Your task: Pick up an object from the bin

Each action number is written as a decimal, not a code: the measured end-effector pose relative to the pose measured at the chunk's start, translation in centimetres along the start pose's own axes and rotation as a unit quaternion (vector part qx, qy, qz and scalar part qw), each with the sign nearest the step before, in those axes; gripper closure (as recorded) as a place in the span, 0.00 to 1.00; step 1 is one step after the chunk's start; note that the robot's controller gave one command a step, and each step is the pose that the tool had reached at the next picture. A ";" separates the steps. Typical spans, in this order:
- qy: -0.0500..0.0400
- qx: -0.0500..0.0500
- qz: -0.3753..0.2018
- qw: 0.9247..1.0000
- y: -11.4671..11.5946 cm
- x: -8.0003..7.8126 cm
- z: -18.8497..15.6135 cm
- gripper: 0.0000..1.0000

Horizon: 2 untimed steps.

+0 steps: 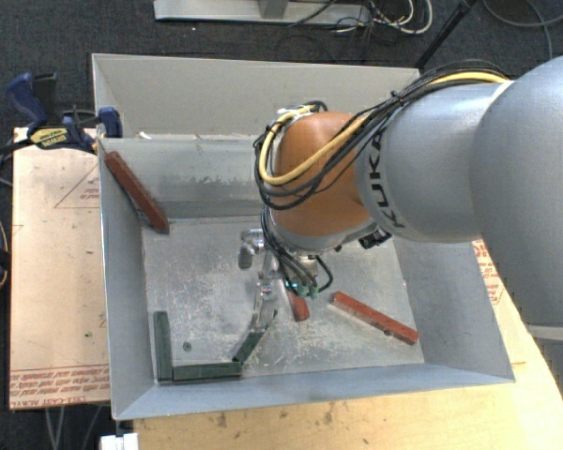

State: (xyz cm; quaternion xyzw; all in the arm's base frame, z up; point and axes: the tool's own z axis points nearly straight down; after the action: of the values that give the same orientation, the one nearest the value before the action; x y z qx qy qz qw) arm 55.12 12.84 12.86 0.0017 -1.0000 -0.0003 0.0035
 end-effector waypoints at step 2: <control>-0.008 -0.001 -0.038 0.999 -0.7 2.2 1.3 0.00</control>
Offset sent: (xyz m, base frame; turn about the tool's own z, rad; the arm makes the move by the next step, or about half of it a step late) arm -0.0702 -0.0205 -0.0471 -0.2053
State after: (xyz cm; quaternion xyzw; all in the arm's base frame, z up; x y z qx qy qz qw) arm 52.90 12.19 11.62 0.0396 -0.9992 -0.0013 -0.0045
